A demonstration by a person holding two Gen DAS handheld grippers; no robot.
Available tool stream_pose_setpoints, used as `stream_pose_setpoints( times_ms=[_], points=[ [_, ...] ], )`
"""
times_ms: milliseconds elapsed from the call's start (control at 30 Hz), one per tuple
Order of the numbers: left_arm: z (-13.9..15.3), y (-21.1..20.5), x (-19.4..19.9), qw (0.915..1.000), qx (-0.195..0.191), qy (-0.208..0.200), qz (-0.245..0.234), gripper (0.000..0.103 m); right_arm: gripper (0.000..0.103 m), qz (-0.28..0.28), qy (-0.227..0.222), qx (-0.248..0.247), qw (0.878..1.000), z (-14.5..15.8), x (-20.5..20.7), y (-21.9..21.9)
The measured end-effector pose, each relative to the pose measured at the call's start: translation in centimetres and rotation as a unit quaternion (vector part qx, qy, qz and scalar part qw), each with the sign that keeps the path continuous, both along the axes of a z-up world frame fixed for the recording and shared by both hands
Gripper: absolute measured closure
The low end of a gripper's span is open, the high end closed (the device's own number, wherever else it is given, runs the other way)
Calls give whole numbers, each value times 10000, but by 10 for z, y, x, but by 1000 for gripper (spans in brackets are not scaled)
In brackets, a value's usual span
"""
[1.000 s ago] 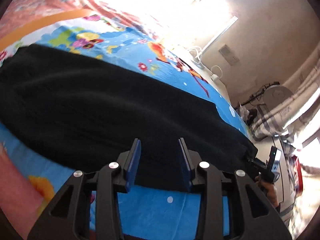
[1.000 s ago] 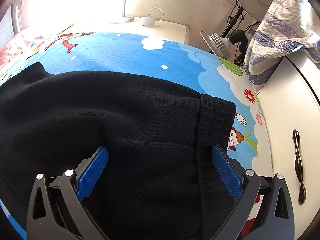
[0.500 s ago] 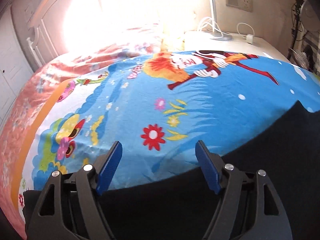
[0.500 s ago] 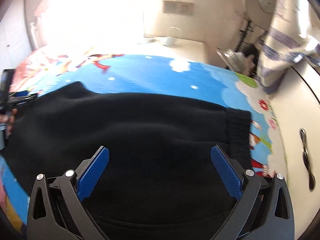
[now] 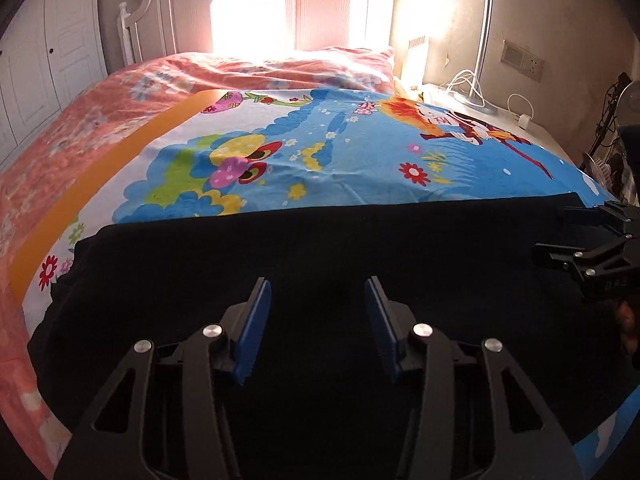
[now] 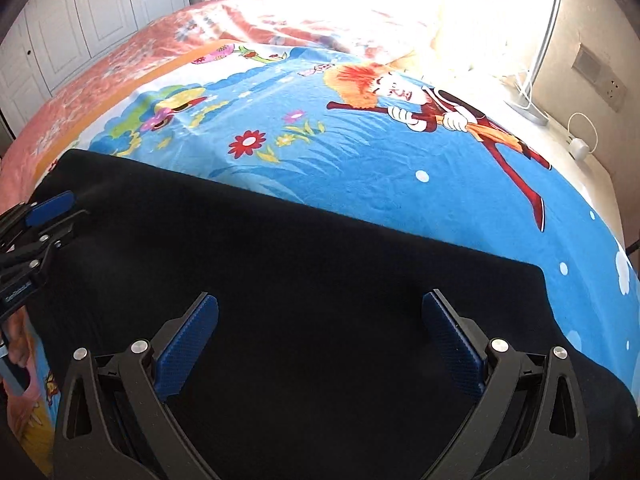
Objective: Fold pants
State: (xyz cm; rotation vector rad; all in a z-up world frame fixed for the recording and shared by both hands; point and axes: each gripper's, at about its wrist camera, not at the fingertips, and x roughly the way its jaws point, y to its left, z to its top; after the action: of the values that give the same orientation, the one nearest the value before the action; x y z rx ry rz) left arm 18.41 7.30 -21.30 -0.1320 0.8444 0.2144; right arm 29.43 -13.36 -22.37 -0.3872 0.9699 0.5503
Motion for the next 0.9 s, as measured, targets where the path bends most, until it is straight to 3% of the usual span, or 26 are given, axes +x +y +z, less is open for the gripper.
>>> stream_pose_setpoints(
  times_ms=[33, 167, 200, 267, 300, 367, 433, 500, 567, 600, 633, 700, 733, 767, 833, 900],
  points=[
    [-6, 14, 1, 9999, -2, 79, 110, 61, 5, -48, -88, -55, 9999, -4, 6, 3],
    [-26, 77, 10, 9953, 400, 390, 790, 55, 4, -200, 56, 490, 9986, -6, 20, -10],
    [-26, 92, 11, 9945, 368, 343, 917, 52, 5, -202, -19, 454, 9988, -7, 17, -9],
    [-18, 113, 10, 9927, 376, 155, 1139, 59, 5, -229, -131, 388, 9989, -6, 14, -6],
    [-11, 118, 7, 9904, 459, -10, 1305, 61, 5, -252, -126, 412, 9988, -6, 14, -7],
    [6, 124, -5, 9886, 273, -483, 1397, 61, 5, -289, -94, 465, 9985, -7, 15, -8],
    [17, 125, -16, 9896, -64, -801, 1189, 61, 5, -307, -118, 453, 9984, -6, 14, -8],
    [17, 120, -26, 9933, -307, -859, 713, 61, 5, -311, -140, 432, 9985, -6, 14, -8],
    [6, 112, -31, 9971, -251, -639, 335, 60, 5, -315, -141, 434, 9985, -7, 13, -8],
    [-4, 111, -33, 9982, -2, -451, 401, 59, 5, -318, -148, 430, 9985, -7, 13, -8],
    [-14, 116, -36, 9974, 312, -302, 571, 71, 5, -321, -158, 426, 9985, -7, 13, -7],
    [-18, 127, -49, 9948, 469, -496, 759, 100, 5, -326, -194, 404, 9985, -6, 12, -7],
    [-15, 134, -58, 9932, 385, -617, 909, 101, 5, -331, -207, 393, 9985, -6, 11, -7],
    [-9, 137, -66, 9900, 341, -812, 1098, 100, 5, -342, -225, 378, 9984, -6, 11, -7],
    [6, 140, -90, 9724, 756, -1129, 1895, 50, 5, -359, -281, 343, 9984, -6, 10, -6],
    [15, 150, -117, 9701, 20, -1547, 1867, 50, 5, -363, -328, 304, 9983, -5, 9, -5]
  ],
)
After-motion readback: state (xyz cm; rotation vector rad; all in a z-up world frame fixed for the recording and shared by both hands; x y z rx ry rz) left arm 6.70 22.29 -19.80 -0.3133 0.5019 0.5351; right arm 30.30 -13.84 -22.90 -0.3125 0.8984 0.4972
